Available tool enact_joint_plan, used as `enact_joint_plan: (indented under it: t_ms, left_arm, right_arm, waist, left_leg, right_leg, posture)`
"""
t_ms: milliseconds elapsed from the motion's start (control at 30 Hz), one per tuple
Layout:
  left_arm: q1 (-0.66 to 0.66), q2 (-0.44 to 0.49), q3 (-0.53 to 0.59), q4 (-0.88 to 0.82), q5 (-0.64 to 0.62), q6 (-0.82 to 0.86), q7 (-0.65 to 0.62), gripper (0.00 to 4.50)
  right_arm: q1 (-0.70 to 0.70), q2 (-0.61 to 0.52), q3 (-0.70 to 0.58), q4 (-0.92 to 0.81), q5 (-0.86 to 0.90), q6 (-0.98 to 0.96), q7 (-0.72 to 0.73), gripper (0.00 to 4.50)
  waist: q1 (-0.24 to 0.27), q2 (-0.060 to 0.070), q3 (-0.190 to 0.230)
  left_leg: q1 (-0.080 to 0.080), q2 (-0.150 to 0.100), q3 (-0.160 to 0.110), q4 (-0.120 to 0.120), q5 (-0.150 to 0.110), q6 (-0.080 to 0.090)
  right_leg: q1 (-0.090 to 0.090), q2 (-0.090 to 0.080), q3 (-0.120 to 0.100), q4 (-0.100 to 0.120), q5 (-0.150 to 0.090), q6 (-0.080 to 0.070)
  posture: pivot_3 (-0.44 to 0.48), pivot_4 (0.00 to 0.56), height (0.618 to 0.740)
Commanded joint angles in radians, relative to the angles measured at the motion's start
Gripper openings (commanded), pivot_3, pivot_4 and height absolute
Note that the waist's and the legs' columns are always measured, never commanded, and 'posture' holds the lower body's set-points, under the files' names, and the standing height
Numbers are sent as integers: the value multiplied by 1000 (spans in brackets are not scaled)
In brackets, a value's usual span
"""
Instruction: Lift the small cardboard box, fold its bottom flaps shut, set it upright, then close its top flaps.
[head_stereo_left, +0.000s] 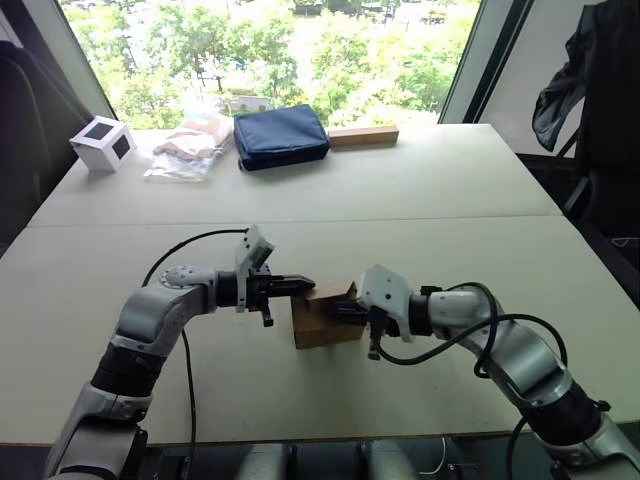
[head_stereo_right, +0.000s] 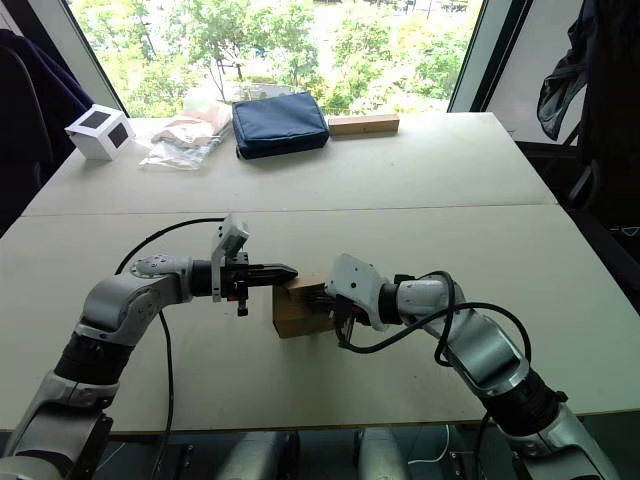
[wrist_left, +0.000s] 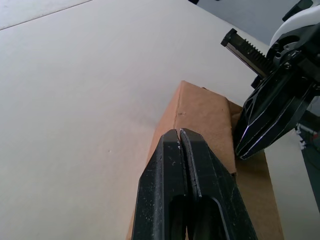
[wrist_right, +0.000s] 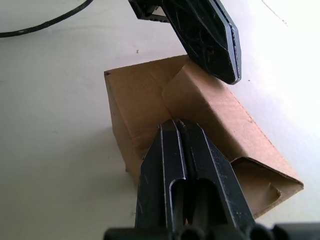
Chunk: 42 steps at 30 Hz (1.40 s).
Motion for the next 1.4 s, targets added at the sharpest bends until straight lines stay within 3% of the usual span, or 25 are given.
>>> enact_joint_plan:
  t_ms: [33,367,767,1000,1400]
  left_arm:
    - [4,2,15,-34,-10,-2,-7,43]
    - [5,12,-2,-44,4,-10,-14,43]
    - [26,69,-71,-74,99,-84,-52,43]
    - [14,88,3,-147,29,-29,-43,43]
    - [12,57,-42,-185,40,-17,-12,43]
  right_arm:
    - [-14,16,3,13,-29,-17,-16,0]
    - [-26,51,0,22,-39,-22,-13,0]
    - [6,17,-135,-53,114,84,32,0]
    - [-2,25,-212,-33,159,96,5,0]
    - [-36,24,-103,51,65,12,15,0]
  waist:
    - [0,0,0]
    - [-1,0,0]
    - [1,0,0]
    - [0,0,0]
    - [0,0,0]
  left_leg:
    - [0,0,0,0,0,0]
    - [0,0,0,0,0,0]
    - [0,0,0,0,0,0]
    - [0,0,0,0,0,0]
    - [0,0,0,0,0,0]
  right_leg:
    - [0,0,0,0,0,0]
    - [0,0,0,0,0,0]
    - [0,0,0,0,0,0]
    - [0,-1,0,0,0,0]
    - [0,0,0,0,0,0]
  posture:
    - [0,150,740]
    - [0,150,740]
    - [0,150,740]
    - [0,150,740]
    - [0,150,740]
